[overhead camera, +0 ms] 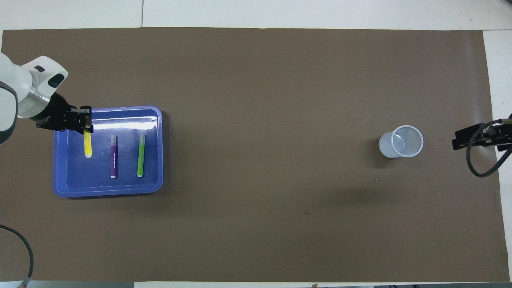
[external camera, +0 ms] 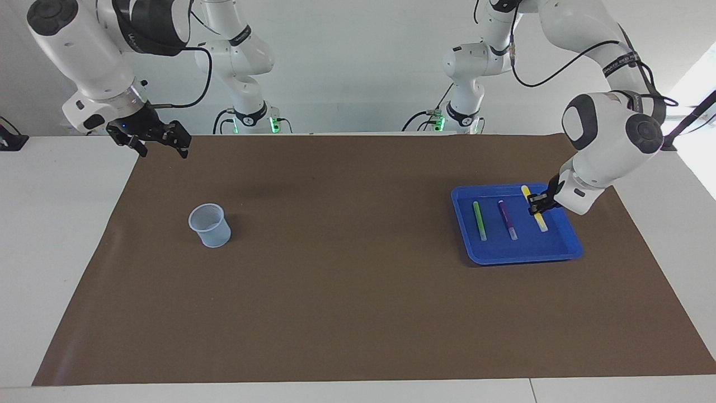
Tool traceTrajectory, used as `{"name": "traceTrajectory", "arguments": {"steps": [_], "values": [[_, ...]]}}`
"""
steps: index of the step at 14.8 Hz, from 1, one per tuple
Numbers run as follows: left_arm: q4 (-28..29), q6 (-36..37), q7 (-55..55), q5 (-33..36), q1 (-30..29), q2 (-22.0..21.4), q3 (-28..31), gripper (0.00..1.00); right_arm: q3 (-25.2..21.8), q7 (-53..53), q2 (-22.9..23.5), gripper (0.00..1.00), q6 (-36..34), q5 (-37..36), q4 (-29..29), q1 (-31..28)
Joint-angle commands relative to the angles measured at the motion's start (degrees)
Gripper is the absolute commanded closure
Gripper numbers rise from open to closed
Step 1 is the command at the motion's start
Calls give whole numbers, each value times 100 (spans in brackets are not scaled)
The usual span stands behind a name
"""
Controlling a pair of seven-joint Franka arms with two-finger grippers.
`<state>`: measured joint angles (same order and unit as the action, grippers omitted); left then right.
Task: Transfer and insert pens with both arms
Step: 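Lift the yellow pen with the left gripper while the right gripper approaches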
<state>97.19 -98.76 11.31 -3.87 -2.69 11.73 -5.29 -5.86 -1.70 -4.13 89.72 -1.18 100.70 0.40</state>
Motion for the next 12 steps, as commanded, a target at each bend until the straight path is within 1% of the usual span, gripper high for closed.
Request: {"name": "traceTrajectory", "arguments": {"steps": [1, 4, 8, 10, 12], "values": [[-490, 567, 1395, -464, 294, 14, 36, 100, 15, -24, 0, 0, -68, 13, -33, -40], [-491, 648, 3064, -1271, 479, -276, -60, 100, 15, -24, 0, 0, -59, 13, -33, -40], [-456, 525, 5104, -2361, 489, -548, -341, 100, 15, -24, 0, 0, -59, 13, -33, -40], [-412, 332, 6229, -2714, 489, -575, -551, 100, 15, -24, 0, 0, -59, 13, -33, -40], [-281, 139, 6978, -2995, 593, -628, -684, 100, 15, -24, 0, 0, -59, 13, -33, -31]]}}
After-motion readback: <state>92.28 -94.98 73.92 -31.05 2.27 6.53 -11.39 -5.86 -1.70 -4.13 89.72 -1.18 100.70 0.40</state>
